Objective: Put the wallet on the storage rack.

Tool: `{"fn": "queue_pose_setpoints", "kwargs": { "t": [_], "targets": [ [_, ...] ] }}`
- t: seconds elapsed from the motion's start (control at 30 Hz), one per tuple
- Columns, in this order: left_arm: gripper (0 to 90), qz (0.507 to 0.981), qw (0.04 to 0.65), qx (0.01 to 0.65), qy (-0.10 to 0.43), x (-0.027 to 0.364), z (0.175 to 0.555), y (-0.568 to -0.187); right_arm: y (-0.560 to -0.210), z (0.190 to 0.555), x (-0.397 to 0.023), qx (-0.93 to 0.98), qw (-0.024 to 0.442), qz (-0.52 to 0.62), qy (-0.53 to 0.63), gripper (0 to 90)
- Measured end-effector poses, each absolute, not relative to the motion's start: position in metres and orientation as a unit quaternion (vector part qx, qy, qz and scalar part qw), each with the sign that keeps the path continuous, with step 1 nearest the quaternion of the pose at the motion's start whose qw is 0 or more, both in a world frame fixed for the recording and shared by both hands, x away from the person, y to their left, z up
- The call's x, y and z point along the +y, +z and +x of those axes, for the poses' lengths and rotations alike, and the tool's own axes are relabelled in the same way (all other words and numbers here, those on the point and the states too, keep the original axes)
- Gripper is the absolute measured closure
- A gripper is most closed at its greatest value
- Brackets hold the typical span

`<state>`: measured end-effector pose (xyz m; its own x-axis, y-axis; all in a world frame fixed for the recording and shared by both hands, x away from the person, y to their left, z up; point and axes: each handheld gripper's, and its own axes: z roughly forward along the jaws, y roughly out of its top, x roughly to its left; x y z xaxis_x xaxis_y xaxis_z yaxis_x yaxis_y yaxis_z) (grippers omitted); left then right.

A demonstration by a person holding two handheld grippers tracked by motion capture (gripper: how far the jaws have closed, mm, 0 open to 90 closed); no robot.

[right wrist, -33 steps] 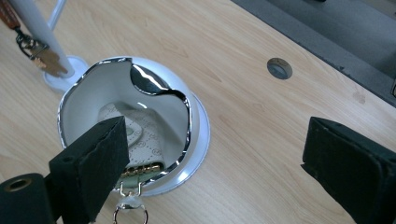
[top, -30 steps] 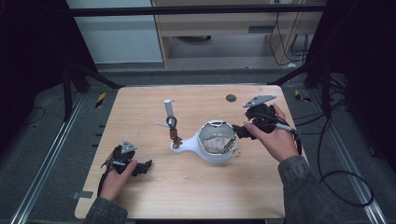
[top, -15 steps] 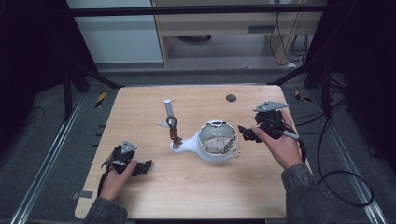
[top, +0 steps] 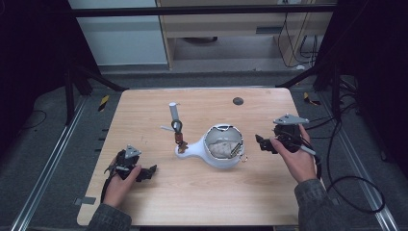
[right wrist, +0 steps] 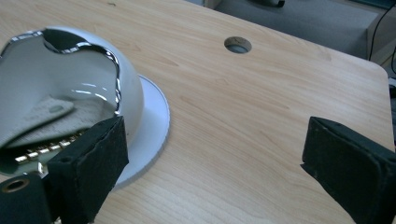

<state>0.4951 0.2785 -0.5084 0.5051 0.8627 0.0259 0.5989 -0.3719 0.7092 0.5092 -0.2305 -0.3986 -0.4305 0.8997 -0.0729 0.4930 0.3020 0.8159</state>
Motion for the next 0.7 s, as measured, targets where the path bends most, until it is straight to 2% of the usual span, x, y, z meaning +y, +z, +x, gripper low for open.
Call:
{"fn": "queue_pose_setpoints", "kwargs": {
  "t": [0.7],
  "targets": [
    [0.0, 0.801, 0.329, 0.457, 0.202, 0.278, 0.495, -0.509, -0.459, 0.503, -0.249, 0.768, 0.253, 0.484, 0.335, 6.1]
  ]
}}
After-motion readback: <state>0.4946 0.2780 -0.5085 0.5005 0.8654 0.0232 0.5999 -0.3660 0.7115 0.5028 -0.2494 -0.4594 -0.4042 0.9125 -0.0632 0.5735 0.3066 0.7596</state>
